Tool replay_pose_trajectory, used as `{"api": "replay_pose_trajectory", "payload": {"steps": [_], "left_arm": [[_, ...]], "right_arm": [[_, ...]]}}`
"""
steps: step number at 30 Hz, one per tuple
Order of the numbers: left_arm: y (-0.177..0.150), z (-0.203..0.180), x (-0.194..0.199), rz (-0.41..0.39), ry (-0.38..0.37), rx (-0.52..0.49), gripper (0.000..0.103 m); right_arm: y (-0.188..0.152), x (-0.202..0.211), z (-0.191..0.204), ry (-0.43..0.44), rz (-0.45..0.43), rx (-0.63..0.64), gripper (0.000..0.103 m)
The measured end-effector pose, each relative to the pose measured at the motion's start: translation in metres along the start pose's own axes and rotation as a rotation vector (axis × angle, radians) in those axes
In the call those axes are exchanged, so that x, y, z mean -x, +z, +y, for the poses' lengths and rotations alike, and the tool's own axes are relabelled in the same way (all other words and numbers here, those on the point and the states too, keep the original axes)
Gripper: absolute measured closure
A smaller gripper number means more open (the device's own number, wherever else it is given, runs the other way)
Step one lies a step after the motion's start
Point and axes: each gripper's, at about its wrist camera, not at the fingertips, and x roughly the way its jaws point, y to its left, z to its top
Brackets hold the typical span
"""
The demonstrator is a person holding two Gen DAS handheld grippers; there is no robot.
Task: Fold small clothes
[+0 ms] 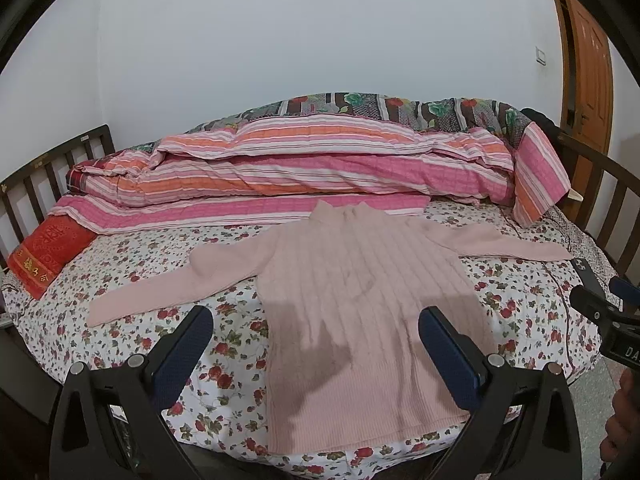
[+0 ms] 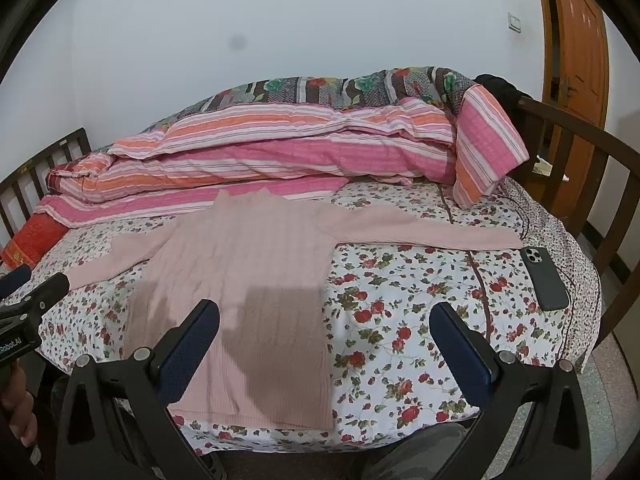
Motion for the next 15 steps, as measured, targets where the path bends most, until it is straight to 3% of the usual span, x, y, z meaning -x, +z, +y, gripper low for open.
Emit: {"api": "replay_pose_trajectory", "payload": {"steps": [15], "left_arm": [[-0.0002, -0.0002, -0.0001, 0.000, 0.001, 0.000, 0.000]], "right_arm": [[0.0005, -0.0006, 0.0024, 0.012, 0.000, 0.000, 0.000]]}}
